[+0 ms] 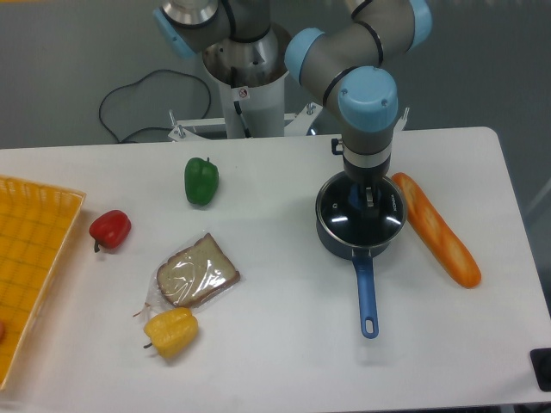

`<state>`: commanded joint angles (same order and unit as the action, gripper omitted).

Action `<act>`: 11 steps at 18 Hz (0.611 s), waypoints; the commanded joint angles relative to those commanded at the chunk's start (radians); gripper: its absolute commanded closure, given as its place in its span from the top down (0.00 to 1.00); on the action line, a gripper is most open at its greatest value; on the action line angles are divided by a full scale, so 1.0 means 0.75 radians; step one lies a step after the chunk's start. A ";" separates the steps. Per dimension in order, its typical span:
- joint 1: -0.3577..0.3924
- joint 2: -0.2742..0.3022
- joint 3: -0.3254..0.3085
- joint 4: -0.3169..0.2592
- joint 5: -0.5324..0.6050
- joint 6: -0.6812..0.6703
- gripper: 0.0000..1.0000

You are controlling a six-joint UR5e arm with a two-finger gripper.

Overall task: Open the lid
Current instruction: 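Close the gripper around the blue knob of the glass lid, then lift the glass lid off the saucepan by its knob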

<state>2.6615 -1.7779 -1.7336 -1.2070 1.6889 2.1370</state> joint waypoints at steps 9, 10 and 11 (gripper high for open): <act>-0.086 0.002 0.121 -0.141 -0.080 -0.262 0.36; -0.104 0.004 0.129 -0.141 -0.092 -0.300 0.36; -0.129 0.002 0.139 -0.141 -0.092 -0.335 0.36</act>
<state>2.5650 -1.7763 -1.6292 -1.3131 1.6199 1.8855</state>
